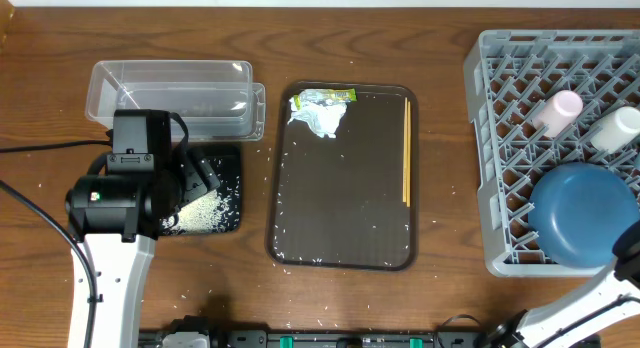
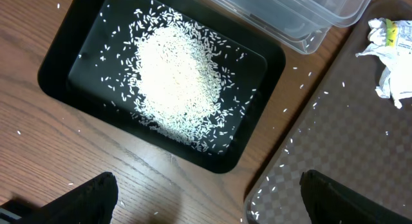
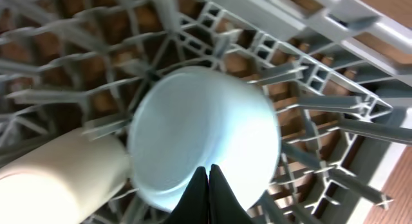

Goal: Sort waste into correct bins and load items into the dishwasher rack

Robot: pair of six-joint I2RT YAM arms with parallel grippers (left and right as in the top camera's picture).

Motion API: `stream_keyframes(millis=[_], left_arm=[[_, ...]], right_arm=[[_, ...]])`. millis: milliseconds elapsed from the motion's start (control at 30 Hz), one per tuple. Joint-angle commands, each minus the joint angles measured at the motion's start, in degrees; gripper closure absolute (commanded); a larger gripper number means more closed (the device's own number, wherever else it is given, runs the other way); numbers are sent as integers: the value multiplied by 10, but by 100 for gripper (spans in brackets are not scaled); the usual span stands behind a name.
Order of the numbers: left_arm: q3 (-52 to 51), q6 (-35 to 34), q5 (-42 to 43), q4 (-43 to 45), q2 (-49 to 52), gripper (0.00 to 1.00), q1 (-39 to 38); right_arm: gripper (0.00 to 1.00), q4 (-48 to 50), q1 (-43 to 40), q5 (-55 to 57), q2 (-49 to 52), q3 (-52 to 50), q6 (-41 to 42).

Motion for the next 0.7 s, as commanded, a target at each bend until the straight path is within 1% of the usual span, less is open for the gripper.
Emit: stream_keyframes(millis=[0, 167, 333, 667], left_arm=[[5, 1, -3, -1, 0, 7, 3], [5, 1, -3, -2, 0, 7, 3], [5, 1, -3, -2, 0, 7, 3], [5, 1, -3, -1, 0, 7, 3]], right_arm=[[99, -2, -17, -38, 10, -10, 7], [99, 19, -22, -57, 10, -30, 7], [99, 62, -21, -150, 10, -48, 5], [99, 104, -21, -166, 11, -50, 5]])
